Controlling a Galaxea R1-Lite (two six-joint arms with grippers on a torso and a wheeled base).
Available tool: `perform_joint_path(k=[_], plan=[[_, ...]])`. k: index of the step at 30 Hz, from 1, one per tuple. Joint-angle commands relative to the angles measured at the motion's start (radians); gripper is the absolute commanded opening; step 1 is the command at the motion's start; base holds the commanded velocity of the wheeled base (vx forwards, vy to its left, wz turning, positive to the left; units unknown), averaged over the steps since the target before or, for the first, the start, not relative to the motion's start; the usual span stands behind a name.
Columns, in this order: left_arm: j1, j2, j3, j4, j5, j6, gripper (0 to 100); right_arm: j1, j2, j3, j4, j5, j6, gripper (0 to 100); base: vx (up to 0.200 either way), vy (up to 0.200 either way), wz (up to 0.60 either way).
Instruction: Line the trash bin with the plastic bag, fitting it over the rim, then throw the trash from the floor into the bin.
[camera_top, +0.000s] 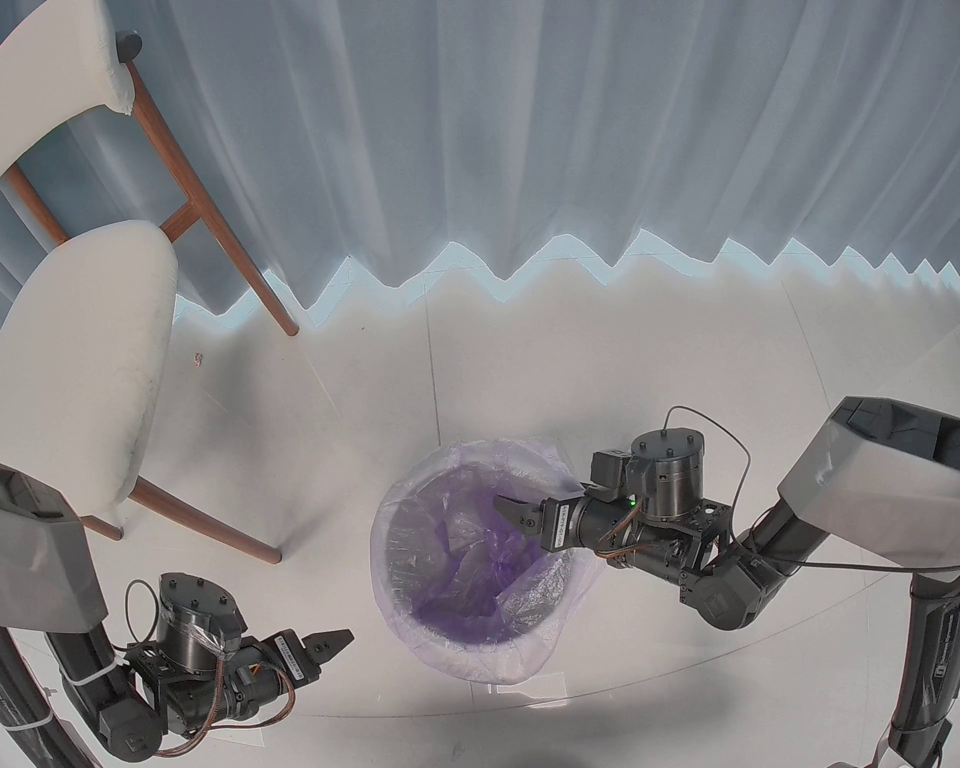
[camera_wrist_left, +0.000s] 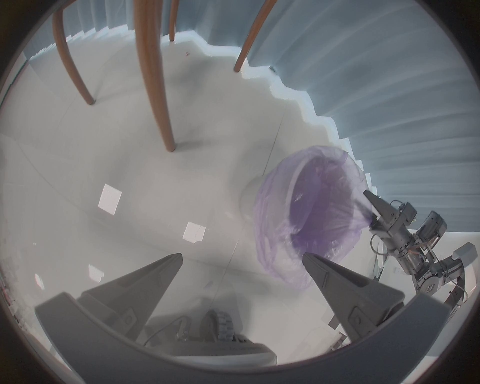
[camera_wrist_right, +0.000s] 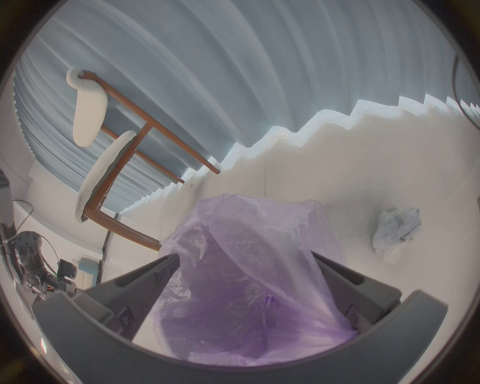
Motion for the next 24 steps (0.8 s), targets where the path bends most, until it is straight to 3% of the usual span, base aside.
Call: perform_joint_path(k=[1,5,8,12,16,24], plan=[[0.033,-0.055,0.017,0.056,-0.037,-0.005,100,0.013,0.039,-0.03,-0.002,0.0,0.001,100,0.0,0.0,0.0],[0.02,-0.01,0.003,-0.001,-0.043,-0.005,100,0.013,0.039,-0.027,-0.006,0.0,0.001,100,0.0,0.0,0.0],[-0.009,0.021,-0.036,-0.117,-0.06,-0.041,100,0.019,0.042,-0.029,-0.006,-0.003,0.001,100,0.0,0.0,0.0],[-0.026,0.08,-0.049,-0.137,-0.089,-0.027,100,0.037,0.066,-0.032,-0.01,-0.008,-0.014,100,0.0,0.0,0.0],[-0.021,0.151,-0.076,-0.14,-0.074,0.022,100,0.037,0.085,-0.033,-0.014,-0.026,-0.04,100,0.0,0.0,0.0],[-0.021,0.24,-0.228,-0.153,0.005,0.03,100,0.037,0.083,-0.016,-0.06,-0.029,-0.04,100,0.0,0.0,0.0]])
